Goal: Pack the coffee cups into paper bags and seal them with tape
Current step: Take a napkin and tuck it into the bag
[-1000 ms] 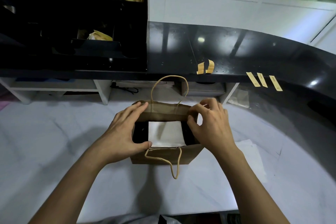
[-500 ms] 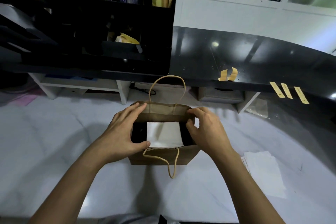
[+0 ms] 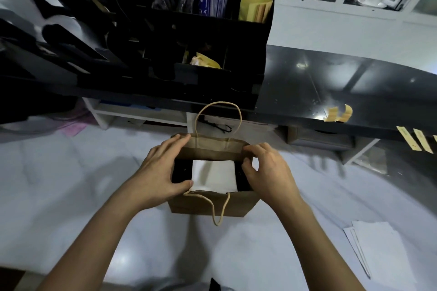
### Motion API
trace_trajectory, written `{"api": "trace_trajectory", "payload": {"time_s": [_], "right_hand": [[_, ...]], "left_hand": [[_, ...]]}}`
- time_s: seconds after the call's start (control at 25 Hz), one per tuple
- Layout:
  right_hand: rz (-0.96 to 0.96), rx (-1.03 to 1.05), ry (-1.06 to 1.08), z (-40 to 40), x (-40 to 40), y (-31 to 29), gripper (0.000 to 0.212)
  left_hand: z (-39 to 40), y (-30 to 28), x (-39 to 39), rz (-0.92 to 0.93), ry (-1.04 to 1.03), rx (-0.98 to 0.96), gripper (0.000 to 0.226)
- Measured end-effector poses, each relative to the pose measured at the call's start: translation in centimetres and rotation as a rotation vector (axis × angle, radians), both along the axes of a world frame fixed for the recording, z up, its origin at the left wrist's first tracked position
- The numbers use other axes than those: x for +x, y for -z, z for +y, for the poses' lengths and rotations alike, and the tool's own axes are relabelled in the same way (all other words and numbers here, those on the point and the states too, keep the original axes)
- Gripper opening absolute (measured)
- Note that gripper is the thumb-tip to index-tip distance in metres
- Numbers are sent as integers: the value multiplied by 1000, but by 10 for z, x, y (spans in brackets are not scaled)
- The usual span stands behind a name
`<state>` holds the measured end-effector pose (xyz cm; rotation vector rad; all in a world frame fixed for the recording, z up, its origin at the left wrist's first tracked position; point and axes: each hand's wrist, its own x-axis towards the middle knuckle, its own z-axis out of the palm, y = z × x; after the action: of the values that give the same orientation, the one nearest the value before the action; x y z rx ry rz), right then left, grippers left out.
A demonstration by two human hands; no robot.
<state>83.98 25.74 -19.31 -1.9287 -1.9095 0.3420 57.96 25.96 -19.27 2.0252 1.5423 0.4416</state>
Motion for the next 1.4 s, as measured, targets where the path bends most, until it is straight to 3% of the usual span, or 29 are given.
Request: {"api": "trace_trajectory", "payload": {"time_s": [0.44,0.68,0.84,0.96,1.04,1.24,1.32,1.4], "right_hand": [[36,-5,10,4,-16,-1,31],[46,-23,3,3,-14,-9,27],[203,-2,38,-2,-11,-6,31],[269,70,143,-7,-6,0,19],[251,84,172,-6,-2,6,24],[253,24,96,-6,-1,16,40],[260,7,94,-6,-2,15,42],[282,-7,66,-7,-2,15,44]], "left_hand": [[7,-1,-19,-16,-5,-9,94],[12,-1,-22,-43,-19,61,68],[13,-3,-28,-108,-59,142,55],[12,-3,-32,-97,-141,112,43],[12,-2,-34,-64,-162,63,34],[12,-4,-35,-197,-236,-17,46],[13,-2,-37,-168,-246,-59,40],[13,1,-39,-138,-157,-135,49]]}}
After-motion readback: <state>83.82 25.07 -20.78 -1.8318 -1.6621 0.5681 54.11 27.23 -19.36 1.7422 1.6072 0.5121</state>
